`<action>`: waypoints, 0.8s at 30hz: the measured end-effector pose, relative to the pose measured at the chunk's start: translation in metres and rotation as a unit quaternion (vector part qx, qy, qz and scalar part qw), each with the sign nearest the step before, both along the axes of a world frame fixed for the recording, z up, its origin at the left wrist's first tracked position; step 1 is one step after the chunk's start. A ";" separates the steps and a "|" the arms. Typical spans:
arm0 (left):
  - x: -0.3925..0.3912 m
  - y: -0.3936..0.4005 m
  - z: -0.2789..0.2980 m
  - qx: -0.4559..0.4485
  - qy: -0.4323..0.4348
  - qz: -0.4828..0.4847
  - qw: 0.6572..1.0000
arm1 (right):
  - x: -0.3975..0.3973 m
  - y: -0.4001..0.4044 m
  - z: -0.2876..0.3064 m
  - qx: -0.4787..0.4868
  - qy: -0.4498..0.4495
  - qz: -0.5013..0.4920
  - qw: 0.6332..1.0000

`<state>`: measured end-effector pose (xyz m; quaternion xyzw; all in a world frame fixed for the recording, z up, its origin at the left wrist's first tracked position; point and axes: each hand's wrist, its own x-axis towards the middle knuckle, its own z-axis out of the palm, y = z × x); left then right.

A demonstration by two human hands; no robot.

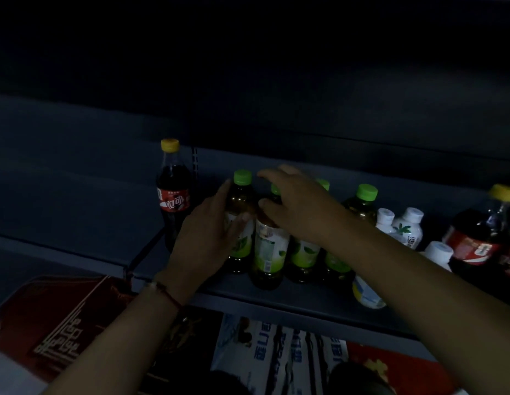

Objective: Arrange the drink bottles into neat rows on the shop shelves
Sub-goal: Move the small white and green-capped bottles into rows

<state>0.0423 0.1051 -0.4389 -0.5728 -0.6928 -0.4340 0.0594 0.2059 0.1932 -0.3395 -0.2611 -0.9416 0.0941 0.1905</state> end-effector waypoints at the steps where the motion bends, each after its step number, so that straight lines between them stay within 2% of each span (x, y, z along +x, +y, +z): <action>1: -0.002 -0.012 -0.008 -0.003 0.019 0.006 1.000 | -0.003 -0.002 -0.001 -0.001 0.003 0.011 1.000; 3: -0.006 -0.038 -0.032 -0.012 0.043 0.026 0.999 | -0.011 -0.006 -0.001 0.013 -0.017 0.031 0.999; 6: -0.014 -0.071 -0.076 -0.088 0.026 0.045 0.995 | -0.022 -0.008 -0.003 0.063 -0.078 0.031 0.994; 9: -0.018 -0.082 -0.099 -0.128 -0.002 0.055 0.990 | -0.025 -0.010 -0.012 0.096 -0.030 0.014 0.995; 12: -0.019 -0.079 -0.093 -0.095 -0.046 0.053 0.993 | -0.023 -0.010 -0.020 0.118 0.029 0.002 0.993; 16: -0.020 -0.078 -0.081 -0.072 -0.073 0.070 0.992 | -0.021 -0.007 -0.024 0.129 0.044 -0.001 0.991; 21: -0.011 -0.093 -0.068 -0.022 -0.118 0.095 0.988 | -0.023 -0.005 -0.025 0.083 0.075 0.011 0.994; 24: -0.004 -0.101 -0.047 -0.001 -0.082 0.136 0.987 | -0.024 -0.006 -0.020 0.042 0.102 0.005 0.994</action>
